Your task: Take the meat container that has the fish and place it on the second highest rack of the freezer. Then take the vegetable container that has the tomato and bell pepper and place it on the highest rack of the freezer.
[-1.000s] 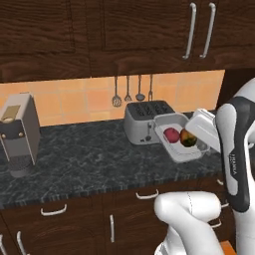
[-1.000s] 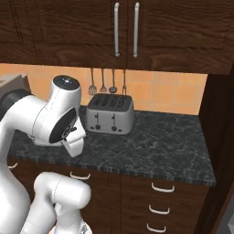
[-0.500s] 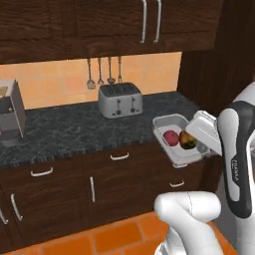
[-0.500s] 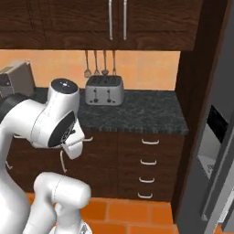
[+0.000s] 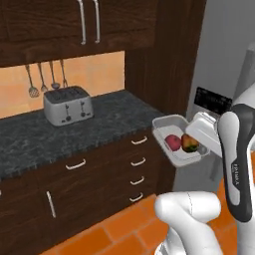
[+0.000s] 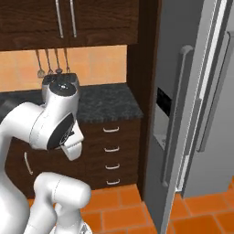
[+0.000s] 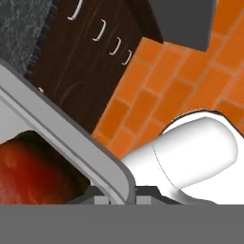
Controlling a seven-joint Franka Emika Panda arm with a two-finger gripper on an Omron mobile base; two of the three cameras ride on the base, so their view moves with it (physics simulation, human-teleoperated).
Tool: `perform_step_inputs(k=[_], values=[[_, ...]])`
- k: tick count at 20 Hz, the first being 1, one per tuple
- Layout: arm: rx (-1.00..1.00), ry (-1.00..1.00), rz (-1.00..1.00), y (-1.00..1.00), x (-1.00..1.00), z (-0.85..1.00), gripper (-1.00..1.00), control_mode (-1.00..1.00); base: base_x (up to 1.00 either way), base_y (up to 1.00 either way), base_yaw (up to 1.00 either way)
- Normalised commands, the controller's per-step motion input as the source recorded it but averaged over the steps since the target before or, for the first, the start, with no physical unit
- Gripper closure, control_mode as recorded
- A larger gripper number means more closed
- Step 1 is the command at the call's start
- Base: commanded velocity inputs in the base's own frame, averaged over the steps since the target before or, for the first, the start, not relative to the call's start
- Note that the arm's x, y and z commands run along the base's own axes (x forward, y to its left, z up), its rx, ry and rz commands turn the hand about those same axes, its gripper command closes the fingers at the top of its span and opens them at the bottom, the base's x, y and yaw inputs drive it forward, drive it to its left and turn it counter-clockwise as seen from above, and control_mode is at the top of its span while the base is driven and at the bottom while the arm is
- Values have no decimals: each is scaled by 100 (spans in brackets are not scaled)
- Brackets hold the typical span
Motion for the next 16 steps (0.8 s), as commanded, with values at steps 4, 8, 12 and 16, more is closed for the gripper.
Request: perform_step_inputs(k=[4,8,12,16], values=[[0,0,0,0,0,0,100,100,-21,-23,-70],[0,0,0,0,0,0,100,100,0,0,-81],[0,0,0,0,0,0,100,100,-10,53,-73],[0,0,0,0,0,0,100,100,-17,64,-59]])
